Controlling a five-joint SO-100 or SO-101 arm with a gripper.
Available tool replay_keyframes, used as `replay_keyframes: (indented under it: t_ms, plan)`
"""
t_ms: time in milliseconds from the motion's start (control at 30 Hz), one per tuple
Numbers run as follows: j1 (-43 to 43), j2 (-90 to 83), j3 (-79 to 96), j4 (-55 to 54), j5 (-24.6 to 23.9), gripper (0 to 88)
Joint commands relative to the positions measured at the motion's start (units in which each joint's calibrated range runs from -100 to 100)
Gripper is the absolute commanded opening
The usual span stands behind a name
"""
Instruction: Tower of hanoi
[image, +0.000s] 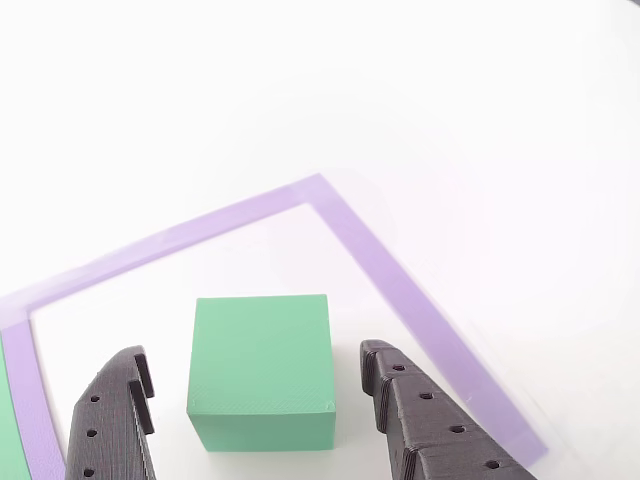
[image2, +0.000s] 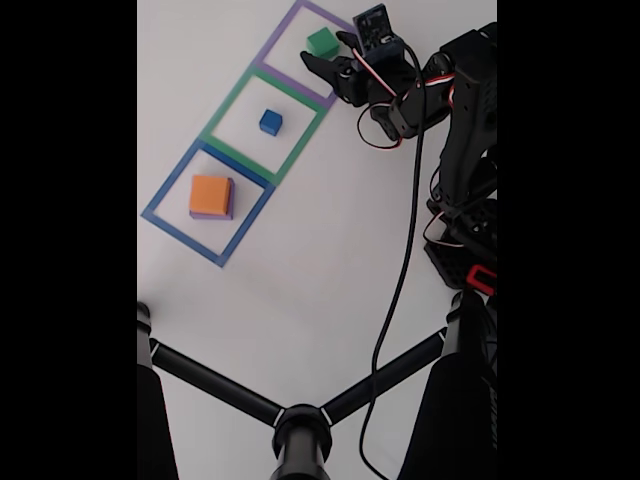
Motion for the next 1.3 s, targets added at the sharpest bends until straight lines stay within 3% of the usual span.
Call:
replay_keyframes:
  t_ms: [0, 400, 1100, 1267]
  plan:
    - [-0.48, 0.14, -0.53, -2.27, 0.0, 21.4]
    - [0.0, 1.11, -0.16, -2.59, 0.0, 18.7]
    - [-1.24, 0.06, 0.56, -2.59, 0.0, 6.6]
    - [-2.49, -9.23, 2.38, 5.67, 0.0, 6.7]
